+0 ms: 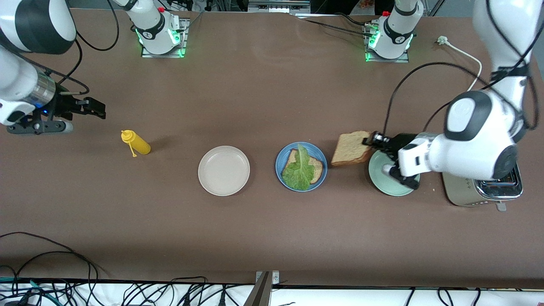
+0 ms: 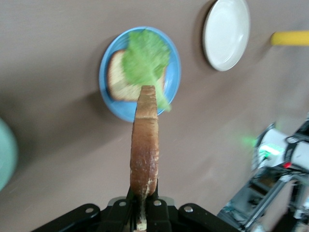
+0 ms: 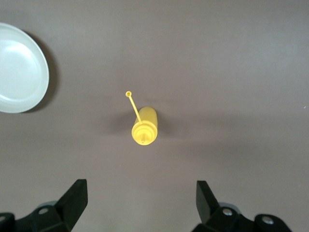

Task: Make sandwich in blue plate with both arms
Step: 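Carry the bread slice over the blue plate with the left gripper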

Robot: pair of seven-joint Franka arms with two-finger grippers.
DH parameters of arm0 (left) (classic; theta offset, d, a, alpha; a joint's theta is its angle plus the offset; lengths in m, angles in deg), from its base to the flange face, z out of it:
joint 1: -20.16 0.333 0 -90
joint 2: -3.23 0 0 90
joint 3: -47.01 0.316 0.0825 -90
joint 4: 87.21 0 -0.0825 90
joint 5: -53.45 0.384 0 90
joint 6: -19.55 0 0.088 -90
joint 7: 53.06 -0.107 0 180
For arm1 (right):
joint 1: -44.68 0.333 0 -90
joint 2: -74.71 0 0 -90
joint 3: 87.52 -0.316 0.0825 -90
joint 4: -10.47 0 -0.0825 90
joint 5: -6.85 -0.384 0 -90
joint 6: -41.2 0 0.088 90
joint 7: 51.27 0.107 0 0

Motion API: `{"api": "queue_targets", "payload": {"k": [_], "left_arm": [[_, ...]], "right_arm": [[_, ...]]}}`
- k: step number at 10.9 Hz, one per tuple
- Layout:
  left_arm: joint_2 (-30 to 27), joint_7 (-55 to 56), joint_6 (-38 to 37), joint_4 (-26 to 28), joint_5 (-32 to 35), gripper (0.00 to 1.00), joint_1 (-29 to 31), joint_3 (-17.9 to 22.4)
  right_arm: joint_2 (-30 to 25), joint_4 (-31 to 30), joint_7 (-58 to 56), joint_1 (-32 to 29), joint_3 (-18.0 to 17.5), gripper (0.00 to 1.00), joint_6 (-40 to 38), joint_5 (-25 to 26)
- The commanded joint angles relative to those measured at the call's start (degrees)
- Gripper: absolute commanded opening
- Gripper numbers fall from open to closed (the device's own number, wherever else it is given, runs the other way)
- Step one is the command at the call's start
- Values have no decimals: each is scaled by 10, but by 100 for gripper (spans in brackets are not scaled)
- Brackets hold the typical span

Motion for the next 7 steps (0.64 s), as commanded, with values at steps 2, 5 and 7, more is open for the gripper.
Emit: {"api": "queue_targets", "payload": {"k": [2, 5, 7], "left_arm": [[82, -8, 104, -11, -141, 0, -51, 3], [122, -32, 167, -7, -209, 0, -72, 3], [145, -61, 177, 11, -239, 9, -73, 3]], "right_arm": [[-29, -37, 4, -27, -3, 100, 61, 4], [-29, -37, 6, -31, -18, 100, 56, 5], [-27, -38, 7, -30, -18, 100, 52, 9]]}}
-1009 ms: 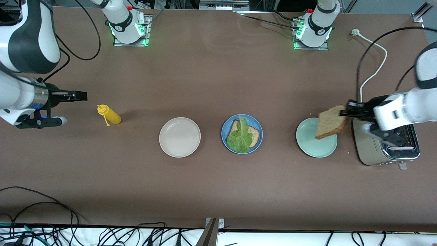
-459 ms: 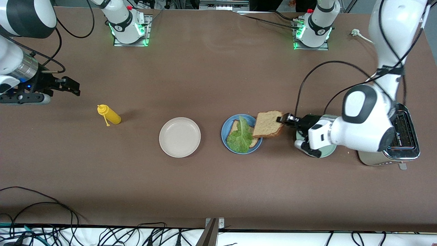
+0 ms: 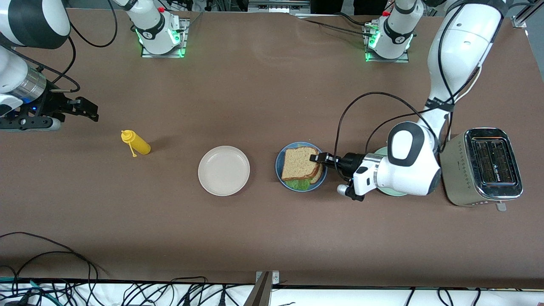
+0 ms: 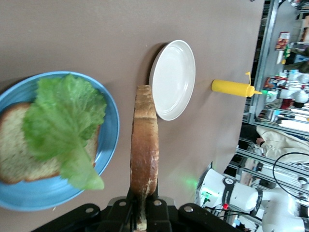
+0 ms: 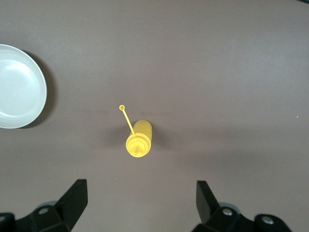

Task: Make sandwich in blue plate with both arms
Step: 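Carry the bread slice over the blue plate with the left gripper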

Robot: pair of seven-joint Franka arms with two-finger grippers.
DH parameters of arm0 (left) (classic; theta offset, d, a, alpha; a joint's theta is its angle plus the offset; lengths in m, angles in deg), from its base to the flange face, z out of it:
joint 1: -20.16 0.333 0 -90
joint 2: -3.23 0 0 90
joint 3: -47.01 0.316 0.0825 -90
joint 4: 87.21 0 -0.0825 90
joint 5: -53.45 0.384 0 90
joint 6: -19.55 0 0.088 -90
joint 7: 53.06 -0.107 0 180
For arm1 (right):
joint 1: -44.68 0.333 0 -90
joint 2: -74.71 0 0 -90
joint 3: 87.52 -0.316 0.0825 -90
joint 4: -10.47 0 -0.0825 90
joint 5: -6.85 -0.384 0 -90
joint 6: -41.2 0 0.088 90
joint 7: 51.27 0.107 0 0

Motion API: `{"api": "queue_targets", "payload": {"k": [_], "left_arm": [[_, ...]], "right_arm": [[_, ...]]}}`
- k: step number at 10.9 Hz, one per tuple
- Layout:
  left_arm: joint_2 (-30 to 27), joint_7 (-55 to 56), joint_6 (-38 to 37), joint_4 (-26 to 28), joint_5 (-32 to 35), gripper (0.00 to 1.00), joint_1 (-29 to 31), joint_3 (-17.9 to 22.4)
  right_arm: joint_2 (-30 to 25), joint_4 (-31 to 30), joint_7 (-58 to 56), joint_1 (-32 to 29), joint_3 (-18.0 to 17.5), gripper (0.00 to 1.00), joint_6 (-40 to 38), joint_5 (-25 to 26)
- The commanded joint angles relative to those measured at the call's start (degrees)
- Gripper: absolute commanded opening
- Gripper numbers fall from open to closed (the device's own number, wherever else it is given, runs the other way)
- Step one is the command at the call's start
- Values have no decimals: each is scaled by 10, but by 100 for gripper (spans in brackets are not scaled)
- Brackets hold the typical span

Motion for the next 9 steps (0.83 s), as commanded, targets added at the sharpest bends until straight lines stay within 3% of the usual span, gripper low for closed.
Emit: {"api": "queue_targets", "payload": {"k": [1, 4, 6, 8, 9], "left_arm": [[36, -41, 8, 15, -42, 8, 2, 3], [51, -65, 10, 33, -68, 8, 1, 3], [73, -92, 6, 37, -77, 35, 15, 3], [79, -96, 4, 37, -75, 100, 20, 3], [75, -96, -7, 36, -72, 100, 25, 3]], "right_arm": [[-5, -13, 8, -8, -9, 100, 5, 10], [22, -12, 18, -10, -5, 100, 9, 9], [45, -11, 93, 0, -8, 100, 12, 12], [57, -6, 92, 1, -8, 100, 35, 12], [56, 6, 92, 0, -8, 100, 31, 12]]}}
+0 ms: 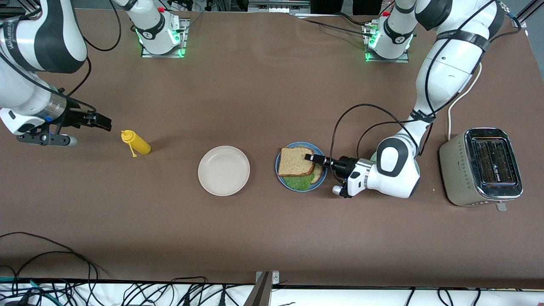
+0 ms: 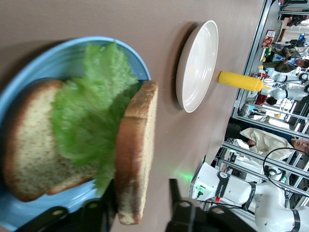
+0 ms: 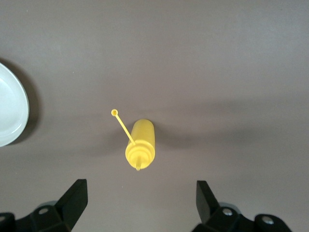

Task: Make sandwich in blue plate with both arms
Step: 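Carry the bread slice over the blue plate with the left gripper, then lay the bread slice on the lettuce and open the left gripper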

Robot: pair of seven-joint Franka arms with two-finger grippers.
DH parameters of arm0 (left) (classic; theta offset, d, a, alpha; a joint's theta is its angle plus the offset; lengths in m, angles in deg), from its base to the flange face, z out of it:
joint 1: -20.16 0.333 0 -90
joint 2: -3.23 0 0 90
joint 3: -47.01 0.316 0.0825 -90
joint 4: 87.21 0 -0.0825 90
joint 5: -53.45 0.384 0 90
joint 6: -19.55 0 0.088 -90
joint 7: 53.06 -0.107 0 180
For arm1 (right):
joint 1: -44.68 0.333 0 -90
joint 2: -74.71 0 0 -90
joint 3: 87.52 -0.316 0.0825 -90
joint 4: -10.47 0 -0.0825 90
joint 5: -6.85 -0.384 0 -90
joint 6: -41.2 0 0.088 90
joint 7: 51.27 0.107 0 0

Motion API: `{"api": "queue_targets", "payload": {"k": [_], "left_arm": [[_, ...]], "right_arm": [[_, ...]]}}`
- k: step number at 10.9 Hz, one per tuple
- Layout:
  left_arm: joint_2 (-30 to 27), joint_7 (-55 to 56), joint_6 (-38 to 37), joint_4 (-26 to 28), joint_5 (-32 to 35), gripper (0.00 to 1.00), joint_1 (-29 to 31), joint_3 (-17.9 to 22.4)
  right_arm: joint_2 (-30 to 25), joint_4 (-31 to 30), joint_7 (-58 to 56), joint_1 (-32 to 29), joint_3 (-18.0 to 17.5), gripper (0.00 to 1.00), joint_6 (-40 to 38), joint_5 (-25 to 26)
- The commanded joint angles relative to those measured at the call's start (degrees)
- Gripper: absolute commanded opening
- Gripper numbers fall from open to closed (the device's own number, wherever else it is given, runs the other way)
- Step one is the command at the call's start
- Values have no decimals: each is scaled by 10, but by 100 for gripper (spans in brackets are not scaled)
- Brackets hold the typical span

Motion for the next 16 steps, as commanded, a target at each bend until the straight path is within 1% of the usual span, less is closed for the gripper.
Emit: {"api": "queue_targets", "payload": {"k": [1, 2, 3, 4, 6, 9, 10, 11, 12, 14, 15, 16], "left_arm": [[-5, -20, -26, -1, -16, 100, 25, -3], [-14, -19, -29, -2, -12, 100, 28, -2], [-29, -17, -39, -3, 8, 100, 28, -1], [-50, -15, -42, -4, 49, 100, 29, -1], [-102, -9, -43, -4, 126, 100, 28, -1], [-178, 76, -52, -5, 263, 100, 20, -7], [-202, 108, -79, -8, 297, 100, 9, -7], [-232, 137, -88, -8, 343, 100, 6, -8], [-258, 157, -113, -8, 392, 100, -4, -8], [-319, 201, -174, -9, 466, 100, -4, -7], [-351, 205, -197, -8, 502, 100, 2, -4], [-378, 204, -219, -9, 516, 100, 6, 4]], "right_arm": [[-1, 21, 20, 0, -2, 100, 4, 9], [-1, 21, 22, -2, 1, 100, 4, 6], [0, 21, 22, -2, 1, 100, 6, 6], [0, 21, 22, -4, 2, 100, 8, 6], [-4, 20, 14, -7, 22, 100, 3, 5], [8, 22, 15, -5, 26, 100, 6, 8], [8, 21, 14, -7, 27, 100, 6, 8], [8, 23, 14, -9, 27, 100, 9, 10], [9, 27, 12, -9, 27, 100, 10, 7], [9, 28, 10, -5, 26, 100, 18, 3], [7, 36, 7, -9, 28, 100, 24, 1], [6, 43, 5, -9, 28, 100, 24, -2]]}}
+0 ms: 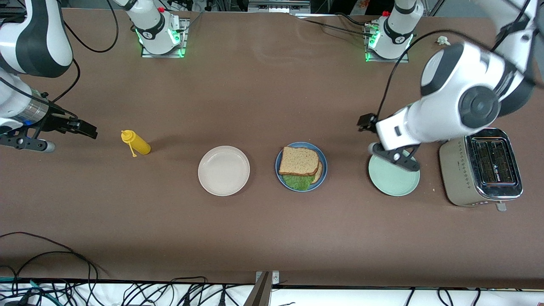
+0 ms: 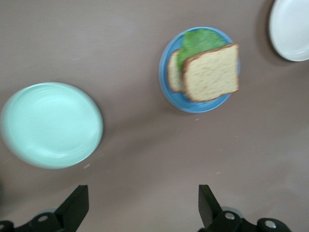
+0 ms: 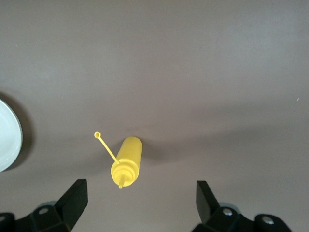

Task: Make sandwich in blue plate with both arms
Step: 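Lay the bread slice on the lettuce and open the left gripper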

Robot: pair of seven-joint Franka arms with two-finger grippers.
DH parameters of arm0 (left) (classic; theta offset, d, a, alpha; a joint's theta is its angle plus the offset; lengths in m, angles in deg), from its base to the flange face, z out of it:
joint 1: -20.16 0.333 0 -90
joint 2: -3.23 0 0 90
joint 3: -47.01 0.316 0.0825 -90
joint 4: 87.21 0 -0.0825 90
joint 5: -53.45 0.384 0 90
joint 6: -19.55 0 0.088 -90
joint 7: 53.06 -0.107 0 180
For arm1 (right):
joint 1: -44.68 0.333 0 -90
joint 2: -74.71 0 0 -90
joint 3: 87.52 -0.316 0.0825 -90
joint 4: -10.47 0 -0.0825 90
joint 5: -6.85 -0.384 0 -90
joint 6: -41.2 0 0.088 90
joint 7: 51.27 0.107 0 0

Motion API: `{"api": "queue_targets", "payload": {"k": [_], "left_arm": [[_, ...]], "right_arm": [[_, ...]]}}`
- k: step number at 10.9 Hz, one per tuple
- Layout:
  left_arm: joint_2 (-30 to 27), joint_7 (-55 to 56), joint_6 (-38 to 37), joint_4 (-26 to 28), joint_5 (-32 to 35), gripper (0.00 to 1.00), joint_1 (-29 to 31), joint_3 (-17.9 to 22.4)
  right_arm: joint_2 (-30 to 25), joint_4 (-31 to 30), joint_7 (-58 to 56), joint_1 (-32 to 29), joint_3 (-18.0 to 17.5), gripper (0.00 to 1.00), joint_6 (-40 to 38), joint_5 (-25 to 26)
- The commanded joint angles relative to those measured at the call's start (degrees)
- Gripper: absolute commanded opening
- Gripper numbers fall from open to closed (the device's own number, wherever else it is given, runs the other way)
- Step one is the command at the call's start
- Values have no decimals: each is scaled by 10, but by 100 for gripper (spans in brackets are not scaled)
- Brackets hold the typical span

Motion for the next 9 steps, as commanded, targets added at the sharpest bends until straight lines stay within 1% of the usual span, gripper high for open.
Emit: {"api": "queue_targets", "payload": {"k": [1, 2, 4, 6, 8, 9], "left_arm": [[-108, 11, -53, 20, 49, 100, 4, 44], [-134, 7, -61, 27, 49, 100, -8, 78], [-166, -23, -64, 46, 49, 100, -60, 180], [-176, -57, -46, 64, 49, 100, -53, 190], [-208, -52, -4, 116, 49, 100, -38, 186], [-209, -51, 5, 124, 49, 100, -27, 184]], "right_arm": [[0, 25, -7, -5, 0, 100, 4, -4], [0, 25, -7, -4, -1, 100, 3, -4], [-1, 25, -7, -4, -2, 100, -3, -3], [-4, 25, -21, -3, -6, 100, -8, -3], [-3, 25, -38, -3, -6, 100, -8, -3], [-3, 26, -37, -2, -6, 100, -7, -3]]}}
